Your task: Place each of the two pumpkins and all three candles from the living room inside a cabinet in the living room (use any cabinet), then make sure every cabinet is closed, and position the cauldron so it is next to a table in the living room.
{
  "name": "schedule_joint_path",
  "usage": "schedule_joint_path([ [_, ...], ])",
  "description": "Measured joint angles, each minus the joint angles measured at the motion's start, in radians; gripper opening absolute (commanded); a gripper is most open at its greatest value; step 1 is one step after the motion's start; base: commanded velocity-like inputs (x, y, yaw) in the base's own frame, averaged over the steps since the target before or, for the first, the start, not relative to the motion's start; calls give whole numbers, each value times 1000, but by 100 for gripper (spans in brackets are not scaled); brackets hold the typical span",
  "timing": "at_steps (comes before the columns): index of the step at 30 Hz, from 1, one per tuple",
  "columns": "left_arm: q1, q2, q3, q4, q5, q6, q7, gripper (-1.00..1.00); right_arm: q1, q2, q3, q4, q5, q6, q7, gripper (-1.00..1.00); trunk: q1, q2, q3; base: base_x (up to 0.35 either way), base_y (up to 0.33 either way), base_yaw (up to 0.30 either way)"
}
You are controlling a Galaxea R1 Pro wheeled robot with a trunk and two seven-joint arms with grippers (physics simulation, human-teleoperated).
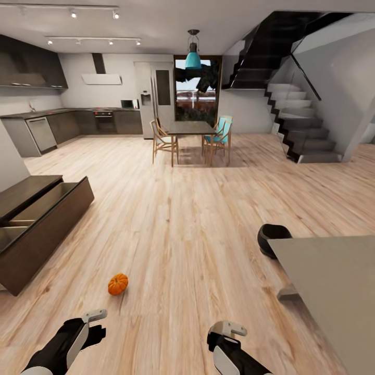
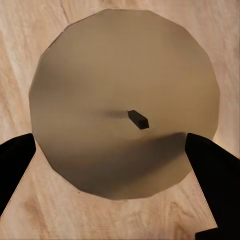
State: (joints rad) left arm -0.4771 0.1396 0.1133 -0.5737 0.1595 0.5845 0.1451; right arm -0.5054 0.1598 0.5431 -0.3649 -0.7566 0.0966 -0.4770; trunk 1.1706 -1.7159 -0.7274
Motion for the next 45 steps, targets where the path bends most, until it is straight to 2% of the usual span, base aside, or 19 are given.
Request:
schedule_joint_path([
  [45, 0, 0, 0, 0, 0, 0, 1, 100, 0, 1, 1, 0, 0, 0, 0, -100, 0, 0, 0, 325, -16, 0],
])
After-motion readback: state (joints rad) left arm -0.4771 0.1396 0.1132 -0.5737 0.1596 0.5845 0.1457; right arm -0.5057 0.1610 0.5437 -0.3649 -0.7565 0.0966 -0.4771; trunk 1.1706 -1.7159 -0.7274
